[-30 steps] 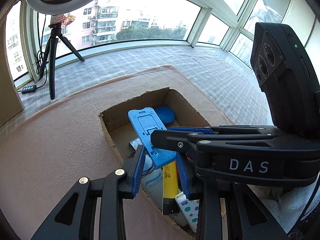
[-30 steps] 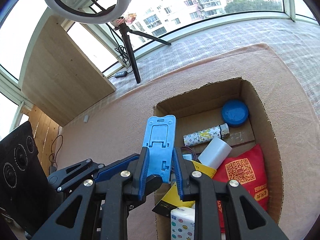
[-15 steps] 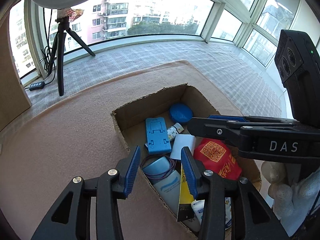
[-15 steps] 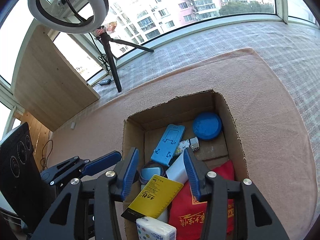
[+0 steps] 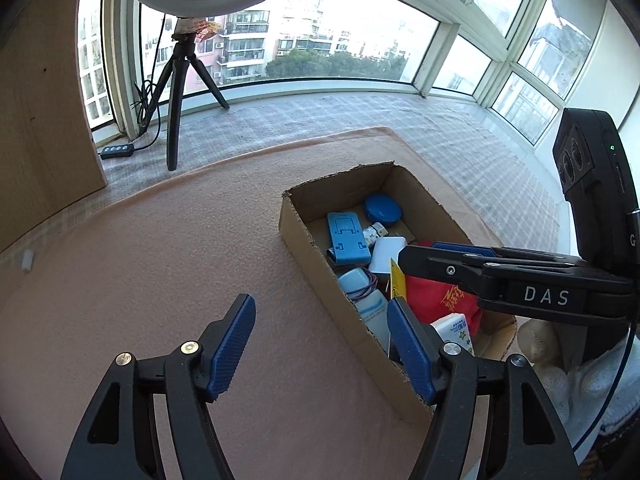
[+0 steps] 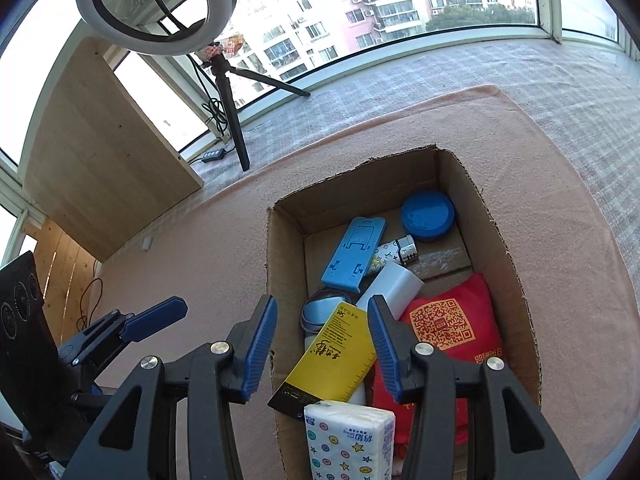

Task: Organize objects
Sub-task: 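Move the left gripper to the small white cylinder by the wooden board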

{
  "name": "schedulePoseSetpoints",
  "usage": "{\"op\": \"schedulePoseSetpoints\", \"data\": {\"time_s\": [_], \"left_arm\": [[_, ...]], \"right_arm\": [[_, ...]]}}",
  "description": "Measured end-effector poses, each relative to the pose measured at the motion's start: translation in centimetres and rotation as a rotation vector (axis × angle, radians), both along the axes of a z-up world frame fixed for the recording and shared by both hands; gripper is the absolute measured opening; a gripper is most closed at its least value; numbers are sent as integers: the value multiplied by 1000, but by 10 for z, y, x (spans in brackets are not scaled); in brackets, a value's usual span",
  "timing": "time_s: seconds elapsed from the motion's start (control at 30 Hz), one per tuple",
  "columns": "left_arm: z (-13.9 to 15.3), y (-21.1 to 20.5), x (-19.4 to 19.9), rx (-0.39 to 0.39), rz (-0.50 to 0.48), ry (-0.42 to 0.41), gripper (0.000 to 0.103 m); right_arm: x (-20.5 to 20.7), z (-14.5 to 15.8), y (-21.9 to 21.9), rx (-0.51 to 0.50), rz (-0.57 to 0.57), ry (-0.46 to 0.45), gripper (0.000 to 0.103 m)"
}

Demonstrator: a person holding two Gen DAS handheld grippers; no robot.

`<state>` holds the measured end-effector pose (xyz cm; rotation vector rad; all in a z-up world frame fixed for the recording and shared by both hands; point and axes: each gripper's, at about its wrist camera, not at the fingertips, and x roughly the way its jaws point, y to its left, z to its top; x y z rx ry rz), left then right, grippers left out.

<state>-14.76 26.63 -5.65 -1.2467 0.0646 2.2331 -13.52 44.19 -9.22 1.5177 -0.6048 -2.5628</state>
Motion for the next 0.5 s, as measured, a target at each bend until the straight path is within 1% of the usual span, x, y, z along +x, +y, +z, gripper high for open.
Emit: {"op": "schedulePoseSetpoints", "data": {"time_s": [0.17,0.27,0.4,0.5], "left_arm": [[12,-31,17,-5,12,22,74],[23,-51,25,2,28,41,74],[32,-80,27,12,63,53,76],[39,-105,25,14,101,62,77]], "right_arm": [[15,8,-26,12,21,25,44],[25,13,-41,-5,17,46,45],[36,18,-59,-32,15,72,46],[41,23,-76,-24,41,81,46]]}}
